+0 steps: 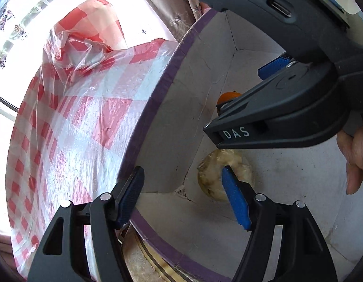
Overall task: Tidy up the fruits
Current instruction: 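Open the right tool to drop the orange while the left tool releases the apple half, then move both open tools back over the fruits on the table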
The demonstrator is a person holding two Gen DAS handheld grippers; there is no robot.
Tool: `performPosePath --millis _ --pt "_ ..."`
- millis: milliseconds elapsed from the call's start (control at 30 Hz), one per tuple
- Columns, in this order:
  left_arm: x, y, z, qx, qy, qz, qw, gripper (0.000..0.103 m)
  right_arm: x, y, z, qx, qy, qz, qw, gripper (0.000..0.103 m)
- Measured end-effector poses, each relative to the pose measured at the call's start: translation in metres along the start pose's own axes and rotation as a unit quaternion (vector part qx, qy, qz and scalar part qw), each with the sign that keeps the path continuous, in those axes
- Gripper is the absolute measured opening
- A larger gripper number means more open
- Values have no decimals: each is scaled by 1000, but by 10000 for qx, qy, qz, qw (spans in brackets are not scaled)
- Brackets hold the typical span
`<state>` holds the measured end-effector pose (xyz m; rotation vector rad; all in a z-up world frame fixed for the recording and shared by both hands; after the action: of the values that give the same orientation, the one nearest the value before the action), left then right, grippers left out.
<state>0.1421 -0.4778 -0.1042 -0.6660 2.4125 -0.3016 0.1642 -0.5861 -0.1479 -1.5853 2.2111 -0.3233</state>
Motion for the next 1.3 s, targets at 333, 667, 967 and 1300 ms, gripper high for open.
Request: performPosePath --millis 333,667,967,1300 --pt "-33 -8 -63 1361 -459 -291 9892 74 17 -14 -77 1192 339 351 9917 87" --pt "-112 53 -110 1509 -451 -1794 9711 83 -25 -12 -157 2217 2 -170 9750 91" --pt "-167 159 -126 1215 -642 -2771 9510 83 -122 4 -175 2273 -908 -834 9660 91" --pt "-210 270 -142 934 -544 -3856 9163 75 -197 23 -157 1940 -1477 -1417 9594 91"
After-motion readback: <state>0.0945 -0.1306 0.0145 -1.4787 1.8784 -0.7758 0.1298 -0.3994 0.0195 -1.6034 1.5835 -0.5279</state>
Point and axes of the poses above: each gripper's, at about its wrist camera, not at the fingertips, and z roughly the way its jaws point, x to its right, y to its underside, the point moved 8 cm from there along z, roughly the way its jaws point, and after that the axes turned 4 degrees about -y, right-handed, at the moved point
